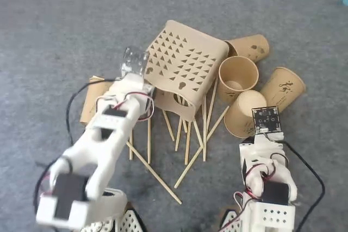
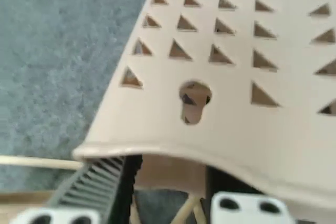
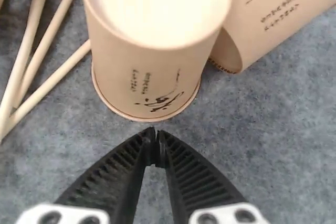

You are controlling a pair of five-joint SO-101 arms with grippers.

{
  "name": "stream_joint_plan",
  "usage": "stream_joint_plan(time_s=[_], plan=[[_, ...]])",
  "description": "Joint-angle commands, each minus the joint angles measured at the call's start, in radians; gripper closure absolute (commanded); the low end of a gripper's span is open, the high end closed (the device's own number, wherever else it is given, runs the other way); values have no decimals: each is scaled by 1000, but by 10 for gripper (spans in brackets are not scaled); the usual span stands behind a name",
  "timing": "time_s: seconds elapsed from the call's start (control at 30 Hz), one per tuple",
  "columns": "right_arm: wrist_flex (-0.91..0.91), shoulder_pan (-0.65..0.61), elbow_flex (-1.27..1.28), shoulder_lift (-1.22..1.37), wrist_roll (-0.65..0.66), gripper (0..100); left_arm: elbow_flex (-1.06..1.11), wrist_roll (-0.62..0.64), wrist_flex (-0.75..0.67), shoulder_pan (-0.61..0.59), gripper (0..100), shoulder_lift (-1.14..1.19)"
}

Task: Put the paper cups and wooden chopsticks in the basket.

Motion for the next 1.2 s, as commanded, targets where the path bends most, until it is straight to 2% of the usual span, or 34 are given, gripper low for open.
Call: stream_joint_plan(time_s=[0.0, 0.07, 0.2, 0.3, 0.5, 0.6, 0.67, 0.77, 0.87, 1.03, 1.17], plan=[[-4, 12, 17, -21, 17, 989, -143, 37, 17, -11, 902, 69], [-4, 12, 17, -21, 17, 989, -159, 34, 49, -6, 994, 61], [-4, 8, 17, -21, 17, 989, -156, 35, 115, 12, 988, -9], [-4, 7, 17, -21, 17, 989, -173, 38, 224, 15, 988, -95], [-4, 7, 17, -21, 17, 989, -398, 150, 601, 6, 988, -209], [-4, 7, 17, -21, 17, 989, -522, 153, 746, 11, 988, -203], [-4, 7, 17, -21, 17, 989, -575, 132, 809, 15, 987, -193], [-4, 7, 17, -21, 17, 989, -615, 127, 832, 14, 983, -172], [-4, 8, 17, -21, 17, 989, -613, 124, 853, 5, 919, -155], [-4, 12, 17, -21, 17, 989, -613, 6, 1039, 5, 747, -150], [-4, 10, 17, -21, 17, 989, -608, -49, 1019, -28, 758, -147]])
